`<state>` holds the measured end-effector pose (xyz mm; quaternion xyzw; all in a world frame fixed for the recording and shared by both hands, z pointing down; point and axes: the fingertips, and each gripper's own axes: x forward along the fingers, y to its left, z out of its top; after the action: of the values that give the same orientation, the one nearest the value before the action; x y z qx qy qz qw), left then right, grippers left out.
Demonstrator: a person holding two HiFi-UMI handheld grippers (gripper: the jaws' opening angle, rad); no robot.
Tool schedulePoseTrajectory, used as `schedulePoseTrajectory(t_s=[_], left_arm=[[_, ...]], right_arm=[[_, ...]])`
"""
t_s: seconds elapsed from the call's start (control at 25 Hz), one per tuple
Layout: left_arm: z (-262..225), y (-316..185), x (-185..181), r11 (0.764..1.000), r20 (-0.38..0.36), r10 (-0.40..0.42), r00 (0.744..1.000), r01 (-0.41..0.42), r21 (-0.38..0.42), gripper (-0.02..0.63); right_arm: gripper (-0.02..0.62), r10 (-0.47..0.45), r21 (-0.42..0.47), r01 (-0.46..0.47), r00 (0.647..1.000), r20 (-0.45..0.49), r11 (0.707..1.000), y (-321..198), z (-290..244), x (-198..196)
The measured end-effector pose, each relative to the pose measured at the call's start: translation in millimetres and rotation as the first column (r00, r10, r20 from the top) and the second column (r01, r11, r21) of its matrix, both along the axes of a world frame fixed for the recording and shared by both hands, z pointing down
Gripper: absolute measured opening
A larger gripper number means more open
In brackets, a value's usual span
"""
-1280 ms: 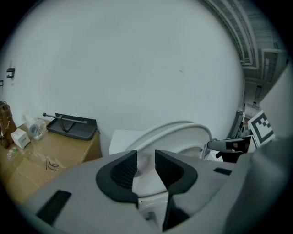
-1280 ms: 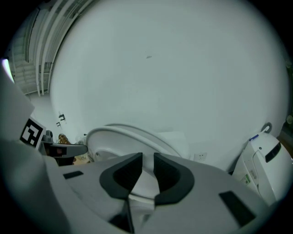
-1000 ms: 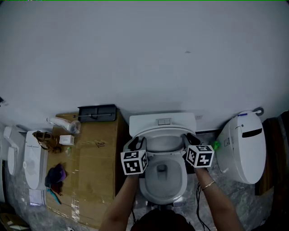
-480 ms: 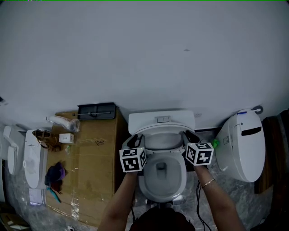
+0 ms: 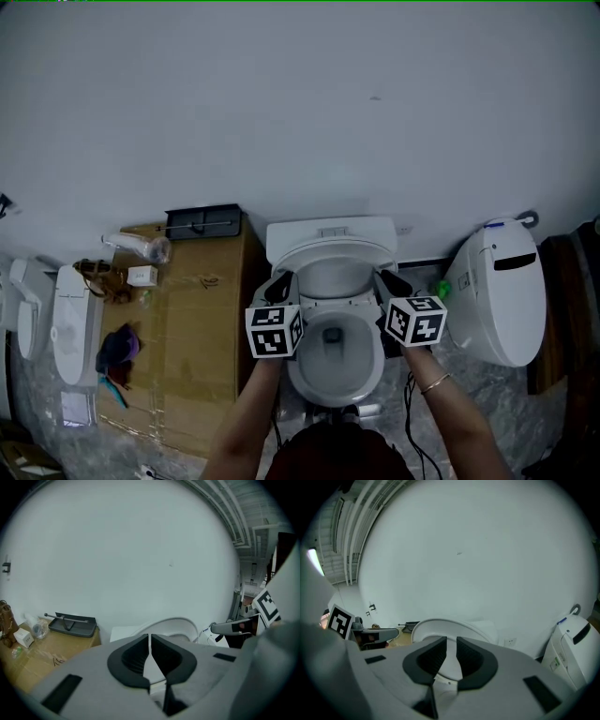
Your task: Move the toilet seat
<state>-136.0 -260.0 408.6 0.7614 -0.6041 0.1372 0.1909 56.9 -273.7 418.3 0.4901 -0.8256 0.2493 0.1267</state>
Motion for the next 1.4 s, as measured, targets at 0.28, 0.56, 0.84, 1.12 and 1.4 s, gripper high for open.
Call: schedulePoseTrajectory(t_s=[0.28, 0.56, 0.84, 1.12, 1.4], left_arm=[[-26, 39, 11, 0.999, -0.014, 0.018, 1.000, -0.018, 0.042, 0.029], [-48, 80, 22, 0.995, 0.012, 0.036, 0.999, -0.036, 0.090, 0.026], [-68, 126, 32, 0.990, 0.041, 0.042, 0.998, -0.047, 0.131, 0.026], [-87, 159, 40, 0.982, 0.065, 0.039, 0.997, -0.051, 0.179, 0.026], [-103, 189, 49, 0.974, 0.104, 0.035, 0.994, -0.057, 0.218, 0.026]], right_arm=[[0.057, -0.011, 0.071, 0.009, 0.999, 0.035, 0.997, 38, -39, 7], [0.048, -0.020, 0.118, 0.013, 0.998, 0.063, 0.993, 81, -64, 15], [0.044, -0.046, 0.168, 0.033, 0.996, 0.071, 0.985, 126, -85, 21], [0.029, -0.071, 0.196, 0.051, 0.993, 0.093, 0.979, 163, -98, 19], [0.017, -0.075, 0.223, 0.050, 0.991, 0.108, 0.974, 192, -109, 26]])
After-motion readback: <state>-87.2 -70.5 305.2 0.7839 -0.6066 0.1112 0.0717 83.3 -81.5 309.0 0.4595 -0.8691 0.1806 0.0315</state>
